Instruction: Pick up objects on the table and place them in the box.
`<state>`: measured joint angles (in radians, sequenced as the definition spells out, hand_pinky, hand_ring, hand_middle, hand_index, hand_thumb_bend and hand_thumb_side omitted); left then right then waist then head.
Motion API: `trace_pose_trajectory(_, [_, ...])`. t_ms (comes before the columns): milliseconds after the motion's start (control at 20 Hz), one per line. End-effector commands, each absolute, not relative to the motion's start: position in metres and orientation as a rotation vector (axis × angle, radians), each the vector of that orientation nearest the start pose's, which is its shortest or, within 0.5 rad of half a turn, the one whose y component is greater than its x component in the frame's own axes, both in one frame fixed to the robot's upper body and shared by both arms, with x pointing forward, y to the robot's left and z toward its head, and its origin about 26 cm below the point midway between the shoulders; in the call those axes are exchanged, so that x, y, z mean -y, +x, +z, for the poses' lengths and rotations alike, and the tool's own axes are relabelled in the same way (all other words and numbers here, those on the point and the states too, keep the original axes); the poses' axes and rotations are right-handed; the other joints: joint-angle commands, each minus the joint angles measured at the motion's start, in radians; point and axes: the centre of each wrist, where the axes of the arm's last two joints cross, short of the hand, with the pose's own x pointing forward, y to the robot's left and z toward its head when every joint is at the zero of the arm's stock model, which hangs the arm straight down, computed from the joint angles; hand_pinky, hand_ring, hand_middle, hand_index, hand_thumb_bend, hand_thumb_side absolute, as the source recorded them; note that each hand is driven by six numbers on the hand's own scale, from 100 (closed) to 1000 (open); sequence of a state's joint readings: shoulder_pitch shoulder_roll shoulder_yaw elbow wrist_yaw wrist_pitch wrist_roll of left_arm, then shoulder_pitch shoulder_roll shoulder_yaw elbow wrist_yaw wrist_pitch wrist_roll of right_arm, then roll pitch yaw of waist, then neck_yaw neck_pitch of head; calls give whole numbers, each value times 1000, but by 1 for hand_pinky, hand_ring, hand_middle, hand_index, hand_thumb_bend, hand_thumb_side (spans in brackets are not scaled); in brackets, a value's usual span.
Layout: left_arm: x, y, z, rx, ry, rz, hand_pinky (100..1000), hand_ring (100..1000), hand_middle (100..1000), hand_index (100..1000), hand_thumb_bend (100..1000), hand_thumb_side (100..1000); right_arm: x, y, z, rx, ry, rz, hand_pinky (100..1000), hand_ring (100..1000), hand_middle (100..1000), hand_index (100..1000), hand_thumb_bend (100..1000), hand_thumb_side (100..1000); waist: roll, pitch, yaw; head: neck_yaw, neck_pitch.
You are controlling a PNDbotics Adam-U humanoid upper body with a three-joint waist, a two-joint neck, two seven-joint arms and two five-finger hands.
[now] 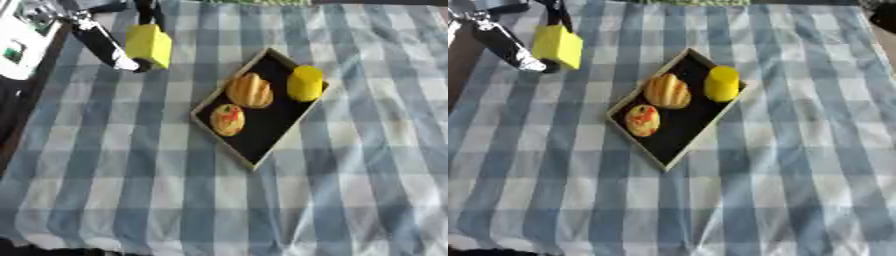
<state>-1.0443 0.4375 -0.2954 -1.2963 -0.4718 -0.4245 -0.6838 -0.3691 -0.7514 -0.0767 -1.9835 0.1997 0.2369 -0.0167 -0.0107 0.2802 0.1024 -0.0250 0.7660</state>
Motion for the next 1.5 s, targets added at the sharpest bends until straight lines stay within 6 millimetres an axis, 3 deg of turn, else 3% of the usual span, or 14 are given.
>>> trace_pose_trajectory(50, [-156,429,311,-2259,-369,2508,695,532,386,630,235,100,325,290,288,2072,-897,667,888,986,653,787,100,468,11,-28,-4,-8,4])
trace_pose_trajectory(150, [-140,428,307,-2276,-277,2505,696,534,390,634,197,100,324,290,289,2079,-887,669,889,987,652,787,100,471,11,-29,-9,-9,4])
trace_pose_trajectory(300, [-121,431,299,-2279,-199,2537,700,542,401,643,218,100,323,291,289,2086,-868,667,888,989,651,787,100,474,13,-28,-16,-5,4])
trace_pose_trajectory(650, [-97,448,258,-2288,-112,2650,702,550,410,649,147,100,320,292,289,2097,-845,659,888,991,648,786,100,479,18,-19,-30,-5,4])
trace_pose_trajectory(800, [-89,451,244,-2252,-91,2698,707,561,421,658,161,100,319,292,290,2102,-836,656,888,992,647,786,100,483,20,-16,-33,-6,4])
trace_pose_trajectory(1000, [-88,458,224,-2177,-135,2791,748,628,496,721,207,100,317,293,292,2113,-829,656,888,992,647,786,100,484,21,-15,-35,-10,4])
trace_pose_trajectory(1050, [-88,460,219,-2161,-148,2808,774,681,548,763,228,100,317,293,292,2115,-829,656,888,992,647,786,100,484,21,-15,-35,-11,4])
trace_pose_trajectory(1150, [-90,463,212,-2124,-183,2830,814,749,613,814,274,194,317,293,292,2116,-825,654,888,993,648,786,100,485,20,-14,-35,-13,4])
trace_pose_trajectory(1250, [-93,465,208,-2066,-251,2851,869,841,749,893,376,348,318,293,291,2113,-826,653,888,993,647,786,100,485,20,-13,-33,-12,4])
trace_pose_trajectory(1350, [-96,466,206,-2009,-338,2858,902,878,806,924,455,417,318,293,291,2110,-828,650,888,993,647,786,100,486,20,-13,-32,-13,4])
trace_pose_trajectory(1500, [-99,468,202,-1963,-427,2855,914,889,827,937,485,463,319,292,290,2108,-831,643,889,993,647,786,100,484,18,-14,-31,-13,4])
